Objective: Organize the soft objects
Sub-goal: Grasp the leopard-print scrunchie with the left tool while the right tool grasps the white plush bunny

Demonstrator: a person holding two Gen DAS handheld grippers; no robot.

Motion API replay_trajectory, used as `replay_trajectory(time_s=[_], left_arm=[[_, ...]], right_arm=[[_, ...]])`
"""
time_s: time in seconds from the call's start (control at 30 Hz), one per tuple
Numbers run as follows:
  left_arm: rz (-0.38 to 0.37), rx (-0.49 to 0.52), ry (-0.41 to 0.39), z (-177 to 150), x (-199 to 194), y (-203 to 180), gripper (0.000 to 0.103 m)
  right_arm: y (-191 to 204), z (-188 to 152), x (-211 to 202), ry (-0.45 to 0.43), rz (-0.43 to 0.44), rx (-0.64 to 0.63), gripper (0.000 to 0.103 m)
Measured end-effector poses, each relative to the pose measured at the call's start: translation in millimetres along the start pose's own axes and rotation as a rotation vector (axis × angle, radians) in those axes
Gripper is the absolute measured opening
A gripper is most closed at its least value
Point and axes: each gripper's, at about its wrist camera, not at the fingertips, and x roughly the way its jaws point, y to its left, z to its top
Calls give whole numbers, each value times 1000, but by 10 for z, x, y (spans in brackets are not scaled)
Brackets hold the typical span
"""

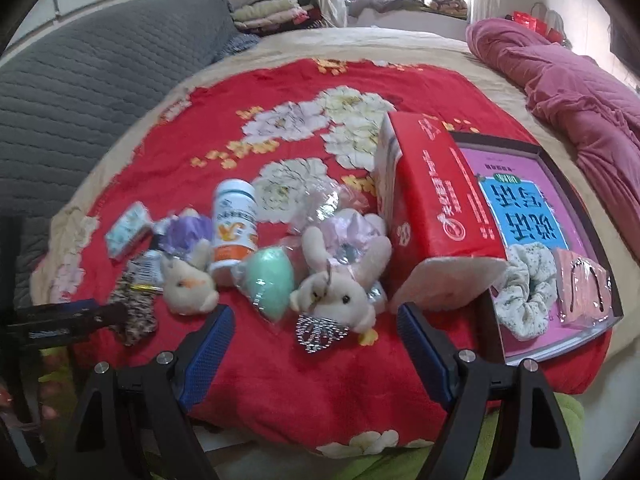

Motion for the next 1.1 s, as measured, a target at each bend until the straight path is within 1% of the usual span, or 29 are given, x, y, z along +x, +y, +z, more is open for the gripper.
replay_trajectory(time_s=[0.13,0.33,0.47,0.53,0.57,0.6,0.63,0.7,0.83,0.97,1.03,1.1], left_arm=[[0,-9,-7,23,48,20,79],[4,-12,11,13,142,14,79],[1,-28,14,25,195,40,79],[3,-38,18,35,232,53,79],[5,-39,19,38,248,52,79],[8,-41,19,43,264,47,79],[11,-42,20,50,283,41,79],[16,-41,20,60,318,26,79],[29,-42,19,88,373,-2,79],[33,-55,15,129,439,-15,78],[19,-47,4,145,469,-25,65],[18,-42,-1,136,481,-15,49]], right_arm=[[32,-1,137,14,-20,-22,83],[91,35,291,5,-67,-59,83],[125,53,376,-4,-126,-90,82],[125,54,408,-7,-142,-94,77],[123,55,433,-3,-143,-96,73],[123,54,461,6,-155,-96,66],[115,51,479,9,-161,-94,63],[81,44,515,21,-140,-80,54],[47,32,509,7,-141,-72,51],[-2,25,452,-4,-110,-50,48],[-32,23,401,-13,-89,-36,48],[-61,24,359,-18,-73,-20,48]])
